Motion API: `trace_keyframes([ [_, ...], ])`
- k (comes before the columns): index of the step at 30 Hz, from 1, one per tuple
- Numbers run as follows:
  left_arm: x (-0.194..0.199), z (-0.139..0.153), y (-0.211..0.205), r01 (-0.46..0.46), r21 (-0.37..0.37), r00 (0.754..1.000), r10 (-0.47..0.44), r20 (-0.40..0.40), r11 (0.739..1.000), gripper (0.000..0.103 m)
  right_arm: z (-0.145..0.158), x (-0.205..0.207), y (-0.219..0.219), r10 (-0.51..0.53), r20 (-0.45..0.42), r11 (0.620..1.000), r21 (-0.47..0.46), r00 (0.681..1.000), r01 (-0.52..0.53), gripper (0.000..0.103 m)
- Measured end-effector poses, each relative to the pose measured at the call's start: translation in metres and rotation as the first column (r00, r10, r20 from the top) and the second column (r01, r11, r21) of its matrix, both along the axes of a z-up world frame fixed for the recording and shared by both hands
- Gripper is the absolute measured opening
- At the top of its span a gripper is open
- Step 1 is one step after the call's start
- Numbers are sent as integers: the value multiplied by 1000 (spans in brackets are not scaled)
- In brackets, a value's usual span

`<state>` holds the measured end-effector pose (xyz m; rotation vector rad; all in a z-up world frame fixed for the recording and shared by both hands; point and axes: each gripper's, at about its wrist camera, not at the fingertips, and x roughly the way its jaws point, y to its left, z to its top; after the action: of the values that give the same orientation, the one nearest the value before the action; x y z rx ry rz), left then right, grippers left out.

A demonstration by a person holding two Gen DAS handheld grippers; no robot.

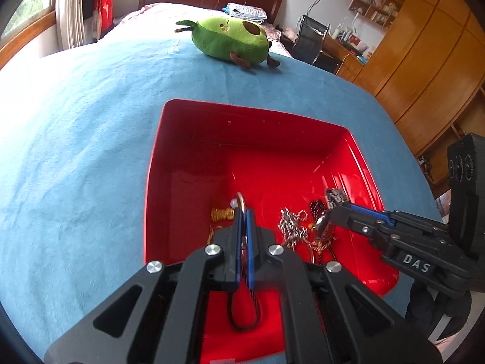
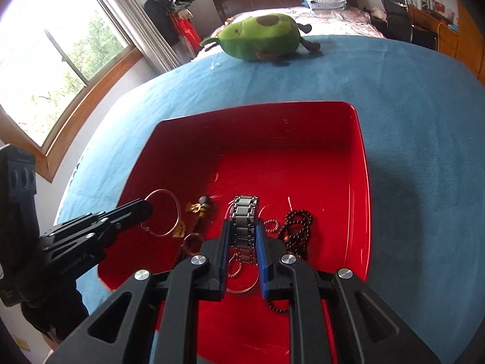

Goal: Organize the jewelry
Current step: 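Open both tools to drop the keyring and watch into the tin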

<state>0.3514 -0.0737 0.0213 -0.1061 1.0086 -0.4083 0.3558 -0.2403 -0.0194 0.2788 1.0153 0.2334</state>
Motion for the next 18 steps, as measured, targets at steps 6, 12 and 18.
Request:
trace_keyframes([
  [6,26,-10,-10,-23,13,999,23,-27,1000,4,-7,25,3,-13,-14,1000,-11,1000,13,19],
  [12,27,-10,-6,-48,32,999,48,5,998,47,6,9,-6,-60,54,997,-40,997,62,39],
  [18,2,15,4,-59,16,995,57,77,998,60,26,-23,-19,-89,126,995,-39,988,95,51],
])
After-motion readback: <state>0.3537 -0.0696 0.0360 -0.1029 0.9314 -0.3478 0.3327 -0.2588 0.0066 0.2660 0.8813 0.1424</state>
